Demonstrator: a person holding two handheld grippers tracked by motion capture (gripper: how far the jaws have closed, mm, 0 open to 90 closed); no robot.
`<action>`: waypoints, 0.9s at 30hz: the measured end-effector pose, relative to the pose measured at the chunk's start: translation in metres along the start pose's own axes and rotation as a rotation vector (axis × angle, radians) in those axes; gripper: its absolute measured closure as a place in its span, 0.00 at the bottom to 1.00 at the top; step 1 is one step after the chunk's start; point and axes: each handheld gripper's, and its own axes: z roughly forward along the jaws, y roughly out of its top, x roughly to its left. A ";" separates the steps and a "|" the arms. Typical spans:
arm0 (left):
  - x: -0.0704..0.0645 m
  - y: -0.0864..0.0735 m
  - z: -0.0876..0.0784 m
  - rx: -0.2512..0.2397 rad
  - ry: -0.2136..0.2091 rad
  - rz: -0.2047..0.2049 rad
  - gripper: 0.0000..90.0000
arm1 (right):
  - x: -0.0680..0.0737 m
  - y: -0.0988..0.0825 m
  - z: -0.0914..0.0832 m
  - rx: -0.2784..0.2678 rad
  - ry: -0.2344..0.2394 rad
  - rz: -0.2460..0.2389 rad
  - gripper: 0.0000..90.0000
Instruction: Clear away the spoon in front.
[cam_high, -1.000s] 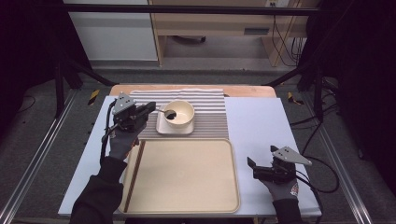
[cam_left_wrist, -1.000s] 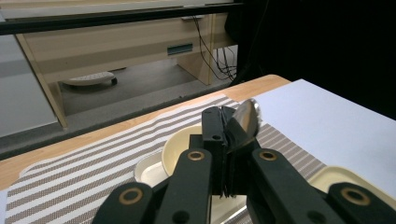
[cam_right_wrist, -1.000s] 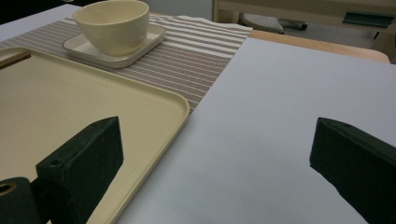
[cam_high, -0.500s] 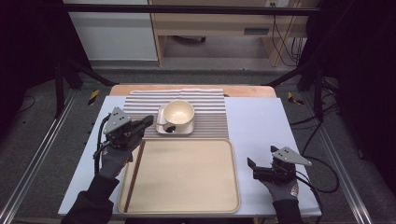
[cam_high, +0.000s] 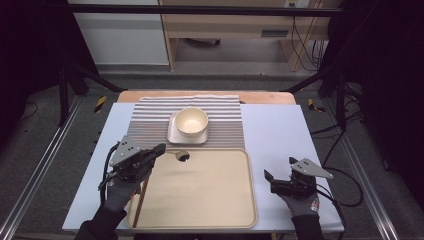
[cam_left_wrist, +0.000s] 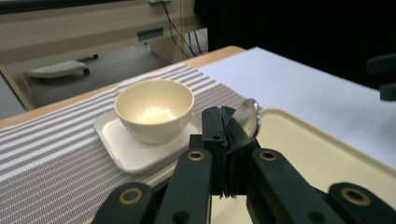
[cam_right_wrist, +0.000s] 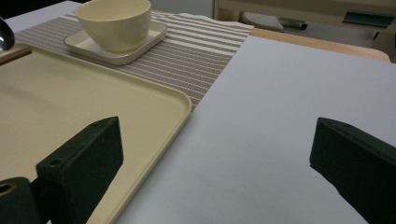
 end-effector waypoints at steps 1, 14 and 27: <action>-0.001 -0.001 0.000 0.003 -0.002 0.004 0.98 | 0.001 0.000 0.000 0.001 -0.001 0.000 0.03; -0.017 -0.019 -0.002 0.042 -0.042 -0.025 0.98 | 0.002 -0.001 0.000 -0.002 0.006 -0.005 0.03; -0.042 -0.032 0.008 0.092 -0.105 -0.003 0.98 | 0.004 -0.002 0.000 0.004 0.003 -0.009 0.03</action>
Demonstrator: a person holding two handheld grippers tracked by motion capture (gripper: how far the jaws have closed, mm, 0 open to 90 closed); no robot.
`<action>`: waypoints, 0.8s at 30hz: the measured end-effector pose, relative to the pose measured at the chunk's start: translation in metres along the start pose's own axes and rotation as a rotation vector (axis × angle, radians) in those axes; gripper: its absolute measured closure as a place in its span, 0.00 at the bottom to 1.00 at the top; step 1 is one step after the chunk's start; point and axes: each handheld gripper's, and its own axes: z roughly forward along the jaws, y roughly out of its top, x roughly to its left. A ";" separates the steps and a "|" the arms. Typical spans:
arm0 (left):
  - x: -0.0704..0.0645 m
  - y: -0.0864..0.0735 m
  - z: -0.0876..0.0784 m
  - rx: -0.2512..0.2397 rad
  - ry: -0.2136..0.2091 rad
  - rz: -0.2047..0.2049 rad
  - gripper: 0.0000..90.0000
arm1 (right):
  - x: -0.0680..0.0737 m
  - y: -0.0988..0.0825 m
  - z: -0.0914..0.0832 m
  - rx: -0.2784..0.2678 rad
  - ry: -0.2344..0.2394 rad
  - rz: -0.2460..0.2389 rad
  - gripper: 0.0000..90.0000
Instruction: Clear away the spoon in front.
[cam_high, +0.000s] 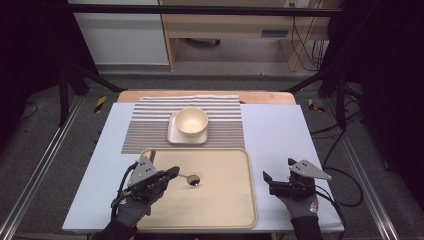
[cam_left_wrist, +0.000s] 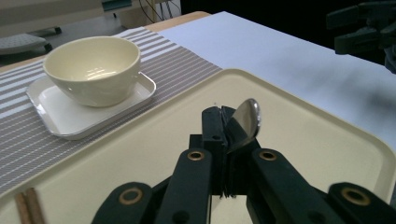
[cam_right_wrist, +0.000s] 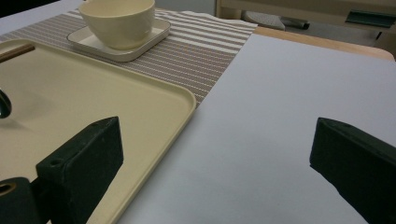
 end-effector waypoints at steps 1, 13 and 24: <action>-0.001 -0.001 0.002 0.003 -0.005 -0.002 0.98 | 0.000 0.000 0.000 0.000 0.001 0.001 0.03; -0.009 -0.006 0.010 0.021 -0.042 -0.019 0.98 | 0.001 -0.001 0.001 0.005 0.002 0.003 0.03; 0.002 -0.009 0.020 0.044 0.034 -0.013 0.89 | 0.001 -0.001 0.003 0.012 0.004 -0.002 0.03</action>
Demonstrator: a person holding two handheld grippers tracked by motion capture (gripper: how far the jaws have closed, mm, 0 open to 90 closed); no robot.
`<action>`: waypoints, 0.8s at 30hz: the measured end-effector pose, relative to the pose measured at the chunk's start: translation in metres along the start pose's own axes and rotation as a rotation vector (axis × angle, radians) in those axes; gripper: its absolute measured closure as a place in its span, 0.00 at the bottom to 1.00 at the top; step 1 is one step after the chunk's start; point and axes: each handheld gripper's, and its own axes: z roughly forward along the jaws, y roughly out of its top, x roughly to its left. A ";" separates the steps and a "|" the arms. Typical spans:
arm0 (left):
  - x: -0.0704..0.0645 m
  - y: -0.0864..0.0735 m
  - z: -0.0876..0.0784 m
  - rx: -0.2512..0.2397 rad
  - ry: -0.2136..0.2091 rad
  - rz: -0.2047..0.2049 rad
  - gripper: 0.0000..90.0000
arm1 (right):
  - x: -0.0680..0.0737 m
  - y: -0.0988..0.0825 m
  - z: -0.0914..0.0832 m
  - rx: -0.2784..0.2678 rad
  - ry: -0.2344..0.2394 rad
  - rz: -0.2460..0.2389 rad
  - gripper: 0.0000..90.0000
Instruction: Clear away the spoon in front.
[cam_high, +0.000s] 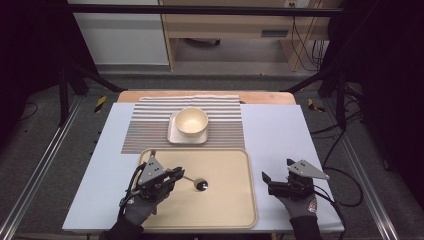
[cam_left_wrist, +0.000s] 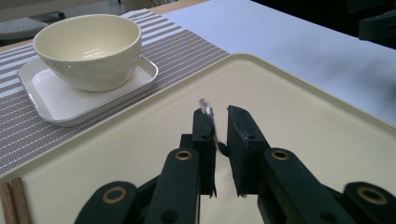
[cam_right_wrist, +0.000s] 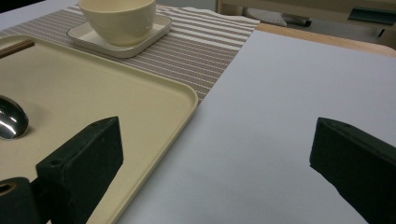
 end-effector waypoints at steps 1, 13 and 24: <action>0.001 0.000 0.001 -0.001 0.004 0.000 0.89 | 0.000 0.000 0.000 0.001 0.001 0.000 0.03; 0.014 -0.005 0.014 0.034 0.048 -0.003 0.78 | 0.001 0.000 0.001 0.006 0.004 0.002 0.03; 0.023 -0.011 0.026 0.064 0.057 -0.002 0.68 | 0.001 -0.001 0.002 0.007 0.004 0.000 0.03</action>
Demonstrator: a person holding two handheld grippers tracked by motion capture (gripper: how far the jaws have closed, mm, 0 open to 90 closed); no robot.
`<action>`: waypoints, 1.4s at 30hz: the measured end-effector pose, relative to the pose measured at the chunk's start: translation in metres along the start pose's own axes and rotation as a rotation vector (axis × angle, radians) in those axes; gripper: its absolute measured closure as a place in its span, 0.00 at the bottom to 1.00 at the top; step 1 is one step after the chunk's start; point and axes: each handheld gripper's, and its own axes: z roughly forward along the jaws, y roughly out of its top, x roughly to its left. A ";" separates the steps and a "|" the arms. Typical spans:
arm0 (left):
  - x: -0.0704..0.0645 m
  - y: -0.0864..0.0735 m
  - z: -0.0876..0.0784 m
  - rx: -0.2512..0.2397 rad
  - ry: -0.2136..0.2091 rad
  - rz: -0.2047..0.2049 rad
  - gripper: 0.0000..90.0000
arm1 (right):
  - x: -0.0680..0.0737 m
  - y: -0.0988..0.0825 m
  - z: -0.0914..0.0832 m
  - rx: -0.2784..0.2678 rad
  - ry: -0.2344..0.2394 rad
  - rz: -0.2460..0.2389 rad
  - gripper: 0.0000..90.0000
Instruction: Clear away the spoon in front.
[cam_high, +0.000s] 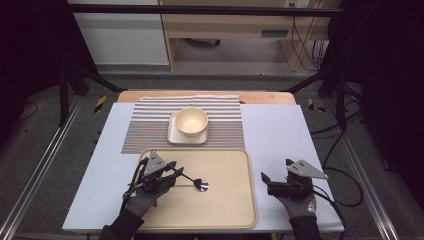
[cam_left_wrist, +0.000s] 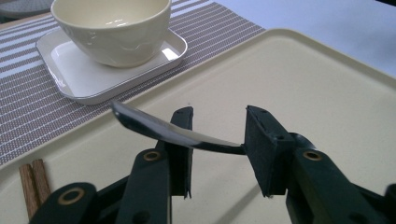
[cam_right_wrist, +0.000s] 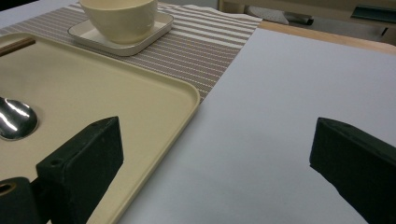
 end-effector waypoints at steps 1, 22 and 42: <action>-0.001 -0.001 0.000 0.017 0.009 -0.013 0.67 | 0.000 0.000 0.000 0.000 0.000 0.000 0.03; 0.001 -0.009 0.025 0.120 0.012 -0.025 0.50 | 0.000 -0.001 0.002 0.007 0.003 -0.005 0.04; -0.004 -0.015 0.042 0.264 0.030 0.035 0.39 | 0.000 -0.001 0.001 0.005 0.007 -0.004 0.03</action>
